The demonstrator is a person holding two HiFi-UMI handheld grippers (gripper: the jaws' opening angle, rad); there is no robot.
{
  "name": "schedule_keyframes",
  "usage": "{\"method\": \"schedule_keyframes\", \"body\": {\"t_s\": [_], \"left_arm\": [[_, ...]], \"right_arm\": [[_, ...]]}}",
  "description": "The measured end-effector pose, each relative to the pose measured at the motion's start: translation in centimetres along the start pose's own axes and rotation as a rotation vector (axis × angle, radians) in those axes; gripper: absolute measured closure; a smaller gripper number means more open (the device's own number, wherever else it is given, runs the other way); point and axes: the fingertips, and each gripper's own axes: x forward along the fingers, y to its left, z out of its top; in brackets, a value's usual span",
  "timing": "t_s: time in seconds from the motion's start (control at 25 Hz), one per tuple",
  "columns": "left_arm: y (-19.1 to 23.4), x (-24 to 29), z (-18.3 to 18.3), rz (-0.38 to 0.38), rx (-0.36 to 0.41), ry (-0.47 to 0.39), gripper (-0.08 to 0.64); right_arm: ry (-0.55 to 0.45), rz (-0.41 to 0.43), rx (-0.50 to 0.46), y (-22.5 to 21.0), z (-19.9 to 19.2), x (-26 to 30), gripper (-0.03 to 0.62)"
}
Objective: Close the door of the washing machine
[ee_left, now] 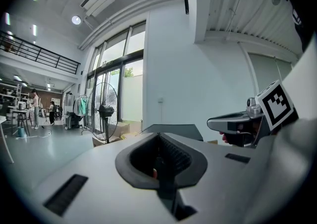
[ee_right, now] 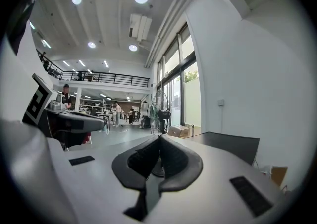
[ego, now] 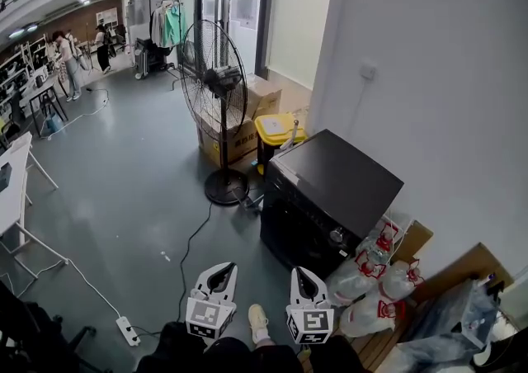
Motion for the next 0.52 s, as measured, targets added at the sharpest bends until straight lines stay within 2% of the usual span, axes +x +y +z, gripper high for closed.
{"method": "schedule_keyframes", "body": {"t_s": [0.52], "left_arm": [[0.8,1.0,-0.2,-0.002,-0.011,0.003,0.535]], "right_arm": [[0.004,0.006,-0.015,0.1,0.1,1.1,0.577]]}}
